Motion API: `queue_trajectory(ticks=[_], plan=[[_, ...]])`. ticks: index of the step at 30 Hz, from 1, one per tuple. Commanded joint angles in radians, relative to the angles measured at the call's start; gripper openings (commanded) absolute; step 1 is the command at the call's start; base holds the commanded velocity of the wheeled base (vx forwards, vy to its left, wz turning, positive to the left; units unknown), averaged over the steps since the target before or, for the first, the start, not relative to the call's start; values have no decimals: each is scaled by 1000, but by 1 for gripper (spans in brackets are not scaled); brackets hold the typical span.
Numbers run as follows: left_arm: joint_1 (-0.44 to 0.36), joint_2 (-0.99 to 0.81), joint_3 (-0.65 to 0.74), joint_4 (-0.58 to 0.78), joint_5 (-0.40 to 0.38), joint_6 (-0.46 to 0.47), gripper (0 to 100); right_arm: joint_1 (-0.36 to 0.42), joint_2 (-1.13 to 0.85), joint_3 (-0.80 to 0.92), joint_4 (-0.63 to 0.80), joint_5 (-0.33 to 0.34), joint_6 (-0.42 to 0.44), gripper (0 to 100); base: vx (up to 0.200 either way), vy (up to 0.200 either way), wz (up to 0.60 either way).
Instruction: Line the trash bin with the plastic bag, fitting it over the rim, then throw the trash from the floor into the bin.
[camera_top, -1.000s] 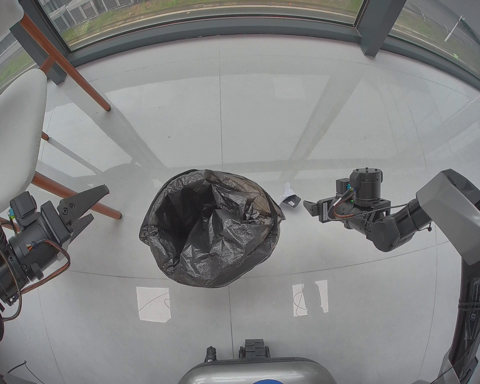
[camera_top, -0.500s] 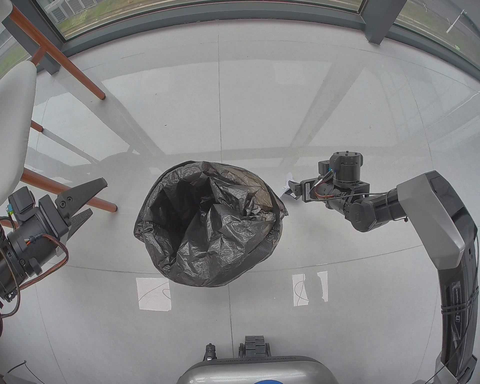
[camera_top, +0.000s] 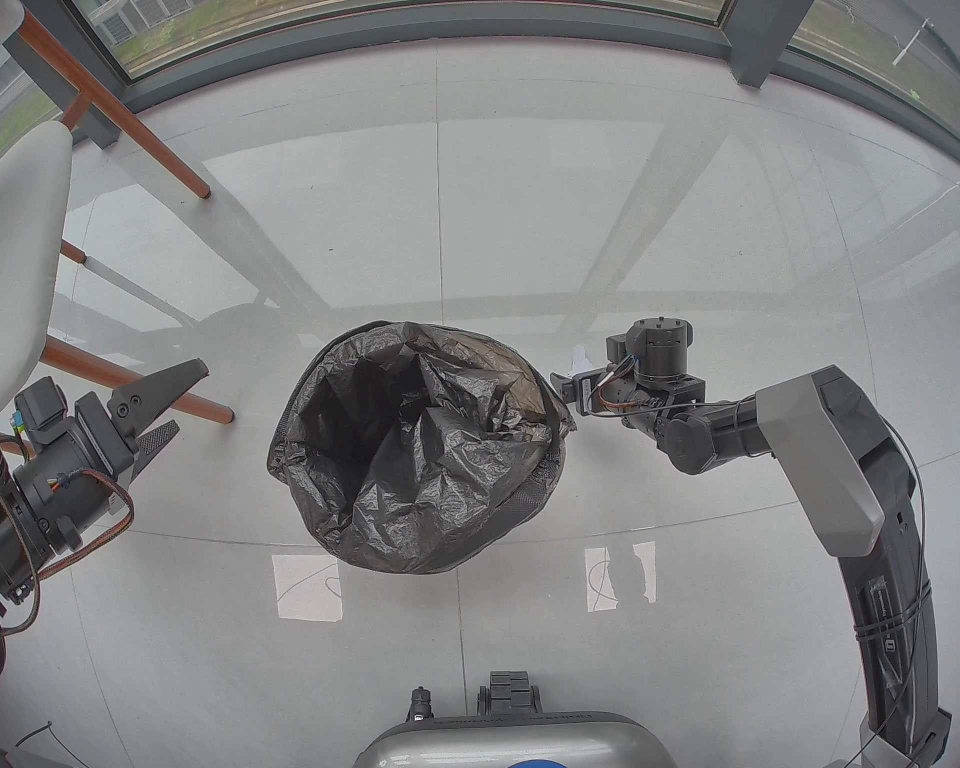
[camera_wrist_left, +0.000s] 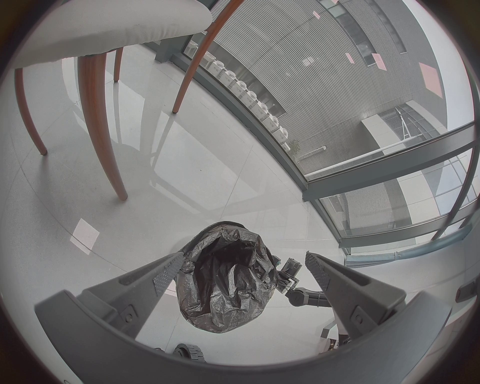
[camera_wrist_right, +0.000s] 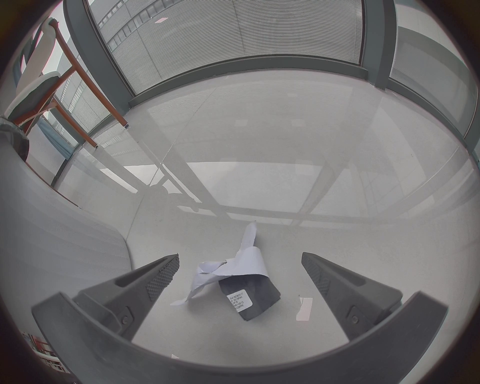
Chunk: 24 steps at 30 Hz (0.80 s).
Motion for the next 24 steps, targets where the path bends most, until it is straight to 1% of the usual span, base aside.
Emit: queue_trajectory(ticks=[1,5,12,13,21,24], plan=[[4,2,1,0,0,0,100,-2,56,-69,26,4,0,100,0,0,0],[6,2,12,0,0,0,100,-2,85,-114,29,1,0,100,0,0,0],[16,2,13,0,0,0,100,-4,105,-121,25,1,0,100,0,0,0],[16,2,13,0,0,0,100,-4,107,-121,25,4,0,0,0,0,0],[15,3,12,-2,-1,0,100,-13,88,-112,19,4,0,0,0,0,0],[15,5,10,-2,-3,0,100,-27,19,-72,25,4,0,0,0,0,0]])
